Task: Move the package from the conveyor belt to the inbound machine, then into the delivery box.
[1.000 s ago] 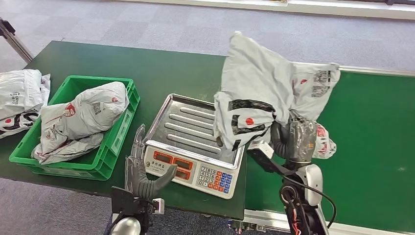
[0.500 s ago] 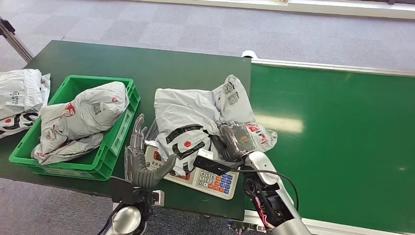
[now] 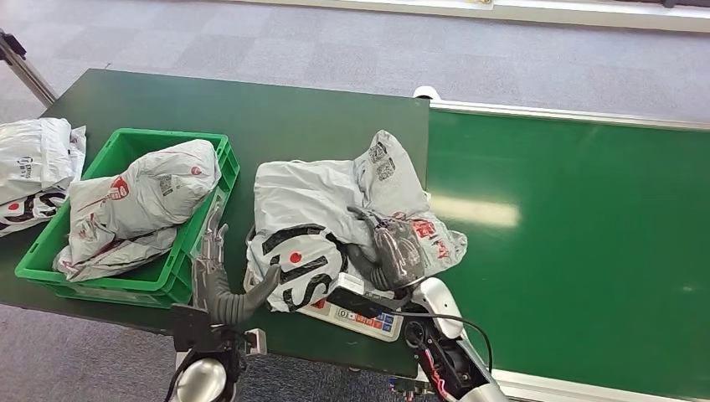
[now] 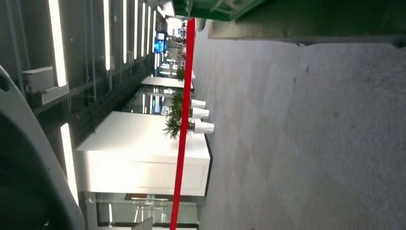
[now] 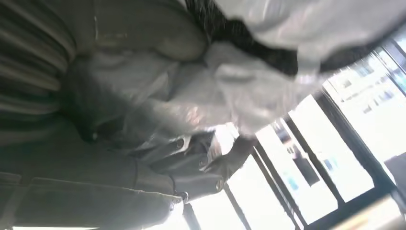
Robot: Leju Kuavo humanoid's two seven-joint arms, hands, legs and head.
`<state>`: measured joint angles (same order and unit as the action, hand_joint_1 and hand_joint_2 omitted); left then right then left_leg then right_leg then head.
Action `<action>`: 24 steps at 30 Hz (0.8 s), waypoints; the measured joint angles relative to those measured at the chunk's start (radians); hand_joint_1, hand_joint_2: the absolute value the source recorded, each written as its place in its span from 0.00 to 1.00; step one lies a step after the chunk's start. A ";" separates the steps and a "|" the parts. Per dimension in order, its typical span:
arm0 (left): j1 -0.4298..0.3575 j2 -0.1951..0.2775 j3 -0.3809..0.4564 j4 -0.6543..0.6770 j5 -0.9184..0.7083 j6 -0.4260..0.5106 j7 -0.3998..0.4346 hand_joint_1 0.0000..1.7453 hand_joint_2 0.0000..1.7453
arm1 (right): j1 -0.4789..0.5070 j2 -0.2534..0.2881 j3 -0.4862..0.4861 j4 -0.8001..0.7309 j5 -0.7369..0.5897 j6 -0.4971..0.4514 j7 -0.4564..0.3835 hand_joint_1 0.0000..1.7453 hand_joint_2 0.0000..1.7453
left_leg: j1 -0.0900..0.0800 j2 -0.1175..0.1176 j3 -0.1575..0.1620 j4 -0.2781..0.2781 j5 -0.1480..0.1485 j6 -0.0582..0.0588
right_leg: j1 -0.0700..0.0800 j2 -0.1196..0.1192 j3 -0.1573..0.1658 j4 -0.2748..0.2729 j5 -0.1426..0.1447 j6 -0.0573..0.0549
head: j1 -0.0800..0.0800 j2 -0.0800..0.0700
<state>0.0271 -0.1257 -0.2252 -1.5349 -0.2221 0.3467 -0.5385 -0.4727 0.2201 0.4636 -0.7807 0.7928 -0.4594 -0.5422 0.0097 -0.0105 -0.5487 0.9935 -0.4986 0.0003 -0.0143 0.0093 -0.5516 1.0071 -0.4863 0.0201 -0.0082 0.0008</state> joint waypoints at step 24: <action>-0.102 0.048 -0.046 -0.183 -0.106 0.011 -0.027 0.00 1.00 | 0.425 -0.134 -0.082 -0.621 -0.243 0.081 0.022 0.00 1.00 | 0.000 0.000 -0.002 0.000 0.000 0.000 | 0.000 0.000 -0.002 0.000 0.000 -0.001 | 0.000 0.000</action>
<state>-0.0748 -0.0775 -0.2716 -1.7175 -0.3280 0.3576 -0.5654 -0.0476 0.0856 0.3814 -1.4021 0.5503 -0.3785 -0.5206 0.0096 -0.0103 -0.5505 0.9936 -0.4986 0.0004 -0.0144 0.0093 -0.5535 1.0067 -0.4863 0.0196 -0.0081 0.0008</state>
